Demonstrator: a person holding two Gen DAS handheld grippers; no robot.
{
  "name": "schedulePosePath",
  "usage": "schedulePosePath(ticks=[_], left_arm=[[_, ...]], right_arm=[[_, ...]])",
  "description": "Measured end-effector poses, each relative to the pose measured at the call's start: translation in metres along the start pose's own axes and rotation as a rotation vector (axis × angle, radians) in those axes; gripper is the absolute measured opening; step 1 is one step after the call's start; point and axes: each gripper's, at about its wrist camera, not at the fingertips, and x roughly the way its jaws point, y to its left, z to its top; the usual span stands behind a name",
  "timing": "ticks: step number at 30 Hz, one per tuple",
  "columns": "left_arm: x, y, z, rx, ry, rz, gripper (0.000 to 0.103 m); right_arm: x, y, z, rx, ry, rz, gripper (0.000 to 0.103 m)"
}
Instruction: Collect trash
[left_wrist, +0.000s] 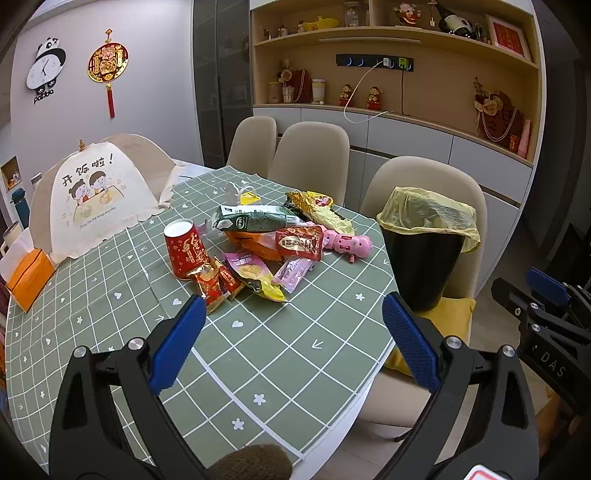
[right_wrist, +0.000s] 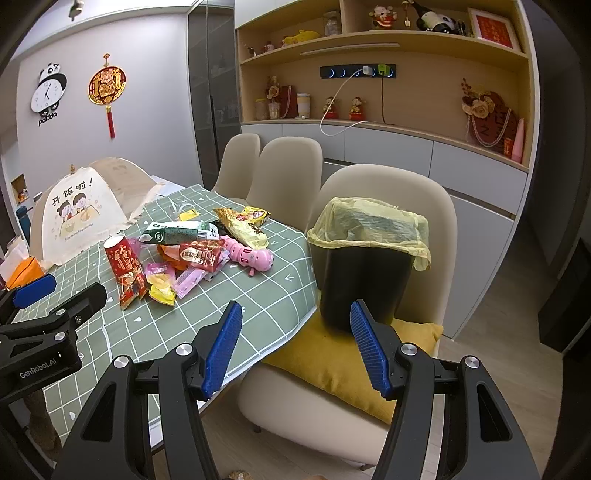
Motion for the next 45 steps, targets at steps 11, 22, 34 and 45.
schedulePosePath(ticks=[11,22,34,45], left_arm=[[-0.003,-0.0011,-0.0013,0.0,-0.001,-0.001,0.092],[-0.0032,-0.0015,-0.0028,-0.001,-0.002,0.0,0.092],[-0.0027,-0.0036,-0.0055,-0.005,0.004,0.003,0.092],[-0.0028,-0.0011,-0.0036,-0.01,0.002,0.004,0.092]], right_arm=[[-0.001,-0.0009,0.0,0.0,-0.001,0.001,0.058],[-0.0033,-0.0033,-0.0008,0.004,-0.002,0.001,0.058],[-0.0038,-0.0089,-0.0027,0.007,0.004,-0.001,0.058],[-0.0042,-0.0079,-0.0031,0.005,0.004,0.0,0.058]])
